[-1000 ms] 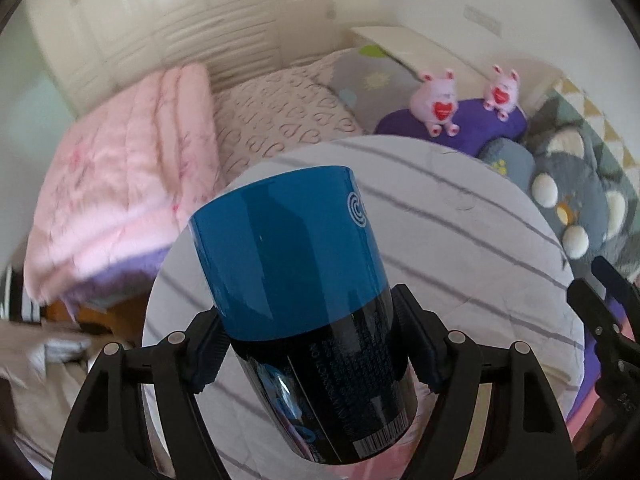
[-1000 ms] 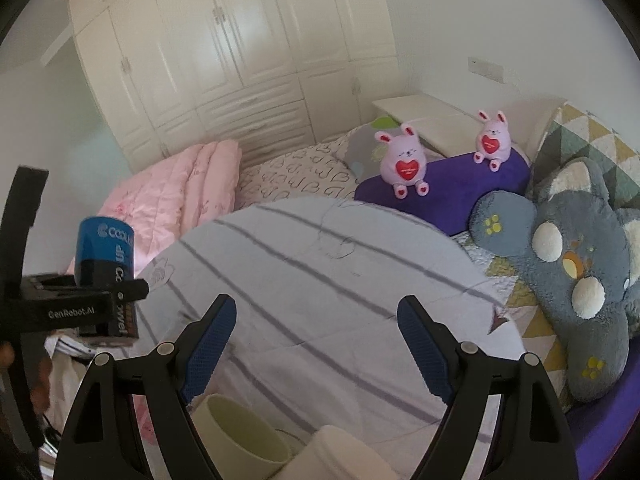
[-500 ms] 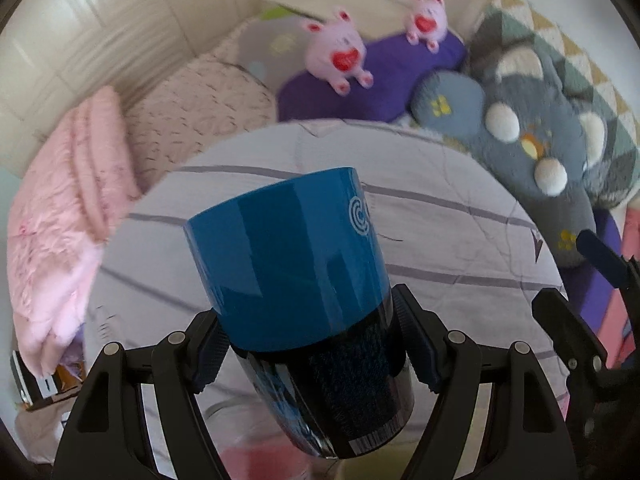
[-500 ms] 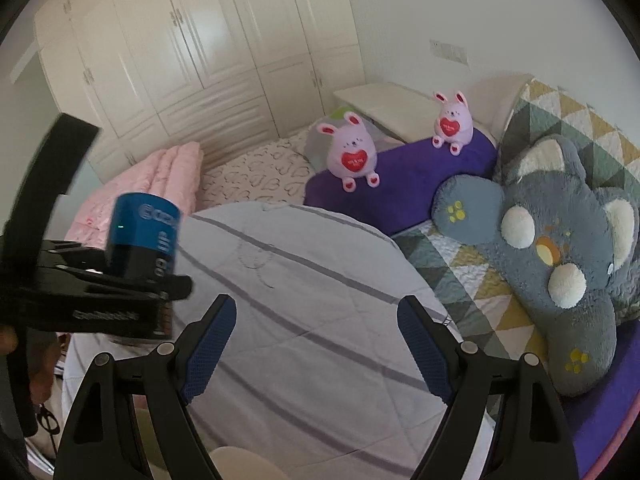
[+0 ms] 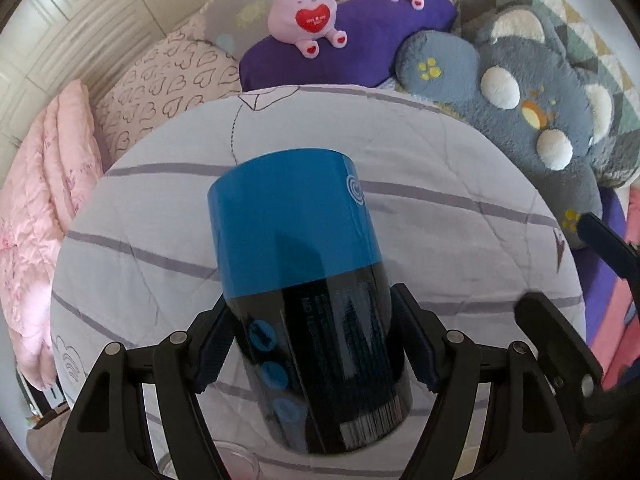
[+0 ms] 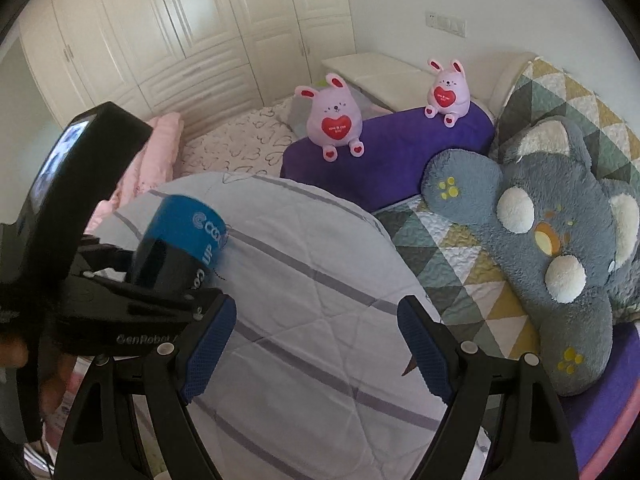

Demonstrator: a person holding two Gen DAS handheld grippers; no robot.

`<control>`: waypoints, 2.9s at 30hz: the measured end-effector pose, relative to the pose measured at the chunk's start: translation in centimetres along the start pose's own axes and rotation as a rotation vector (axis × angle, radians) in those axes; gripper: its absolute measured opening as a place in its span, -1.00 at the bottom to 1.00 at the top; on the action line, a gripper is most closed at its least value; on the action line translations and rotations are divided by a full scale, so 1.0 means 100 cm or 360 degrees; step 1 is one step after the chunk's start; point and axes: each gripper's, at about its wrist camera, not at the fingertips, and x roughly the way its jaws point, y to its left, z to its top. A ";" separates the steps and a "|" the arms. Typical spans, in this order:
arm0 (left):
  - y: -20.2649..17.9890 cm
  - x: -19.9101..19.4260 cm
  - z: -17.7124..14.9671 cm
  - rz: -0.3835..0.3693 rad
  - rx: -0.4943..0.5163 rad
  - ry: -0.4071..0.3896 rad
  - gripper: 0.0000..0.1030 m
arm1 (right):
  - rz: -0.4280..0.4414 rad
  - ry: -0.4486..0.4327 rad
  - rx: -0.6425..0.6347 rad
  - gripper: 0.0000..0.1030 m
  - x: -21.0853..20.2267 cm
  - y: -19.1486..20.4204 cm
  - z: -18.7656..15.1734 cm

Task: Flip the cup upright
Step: 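Lift the can with the left gripper and rotate it toward the right gripper, then grasp the can with the right gripper while the left gripper holds it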

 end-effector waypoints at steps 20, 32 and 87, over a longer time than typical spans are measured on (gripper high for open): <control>0.087 -0.056 -0.059 -0.0004 -0.0278 -0.0234 0.66 | 0.0484 0.0495 0.0096 0.63 0.037 0.062 0.055; 0.109 -0.051 -0.073 -0.0159 -0.0341 -0.0275 0.72 | 0.0626 0.0764 0.0218 0.63 0.093 0.101 0.063; 0.051 -0.079 -0.105 -0.0100 -0.0279 -0.0431 0.77 | 0.0219 0.0030 -0.0359 0.33 -0.003 0.089 0.014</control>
